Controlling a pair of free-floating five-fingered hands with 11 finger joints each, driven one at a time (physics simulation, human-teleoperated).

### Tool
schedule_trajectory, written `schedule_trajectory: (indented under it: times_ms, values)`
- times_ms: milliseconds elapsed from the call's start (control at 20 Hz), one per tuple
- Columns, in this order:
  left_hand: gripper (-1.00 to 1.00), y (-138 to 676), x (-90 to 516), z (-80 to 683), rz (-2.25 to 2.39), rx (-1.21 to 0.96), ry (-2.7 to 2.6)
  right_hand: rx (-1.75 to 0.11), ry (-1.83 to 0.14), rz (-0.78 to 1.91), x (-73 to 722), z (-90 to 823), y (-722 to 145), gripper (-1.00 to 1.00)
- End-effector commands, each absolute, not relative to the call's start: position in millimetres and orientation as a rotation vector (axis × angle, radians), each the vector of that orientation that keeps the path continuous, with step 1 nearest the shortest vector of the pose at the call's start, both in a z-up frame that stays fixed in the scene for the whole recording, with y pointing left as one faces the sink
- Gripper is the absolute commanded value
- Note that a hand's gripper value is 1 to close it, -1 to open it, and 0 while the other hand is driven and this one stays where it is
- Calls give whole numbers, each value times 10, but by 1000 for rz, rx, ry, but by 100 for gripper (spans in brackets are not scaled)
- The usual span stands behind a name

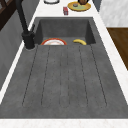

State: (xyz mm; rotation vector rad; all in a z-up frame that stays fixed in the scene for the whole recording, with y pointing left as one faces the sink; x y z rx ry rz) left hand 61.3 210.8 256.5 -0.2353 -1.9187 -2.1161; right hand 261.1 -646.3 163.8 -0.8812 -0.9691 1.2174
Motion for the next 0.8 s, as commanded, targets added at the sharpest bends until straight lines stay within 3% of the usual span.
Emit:
schedule_trajectory:
  times_ms: [0,200,600,650,750]
  values:
    - [0,2108,613,2565,-2116,-235,-1919,-888,-978,1215,2611,1363,-6772,100]
    - [0,2108,613,2565,-2116,-235,-1919,-902,-998,1210,2659,1017,-7025,100]
    - [0,2108,613,2565,-2116,-235,-1919,-713,-1283,1136,2614,1107,-7237,100]
    - [0,2108,613,2565,-2116,-235,-1919,-686,-1305,1121,2589,1212,-7278,-100]
    - [0,2108,613,2565,-2116,-235,-1919,-678,-1319,1121,2534,1496,-7213,-100]
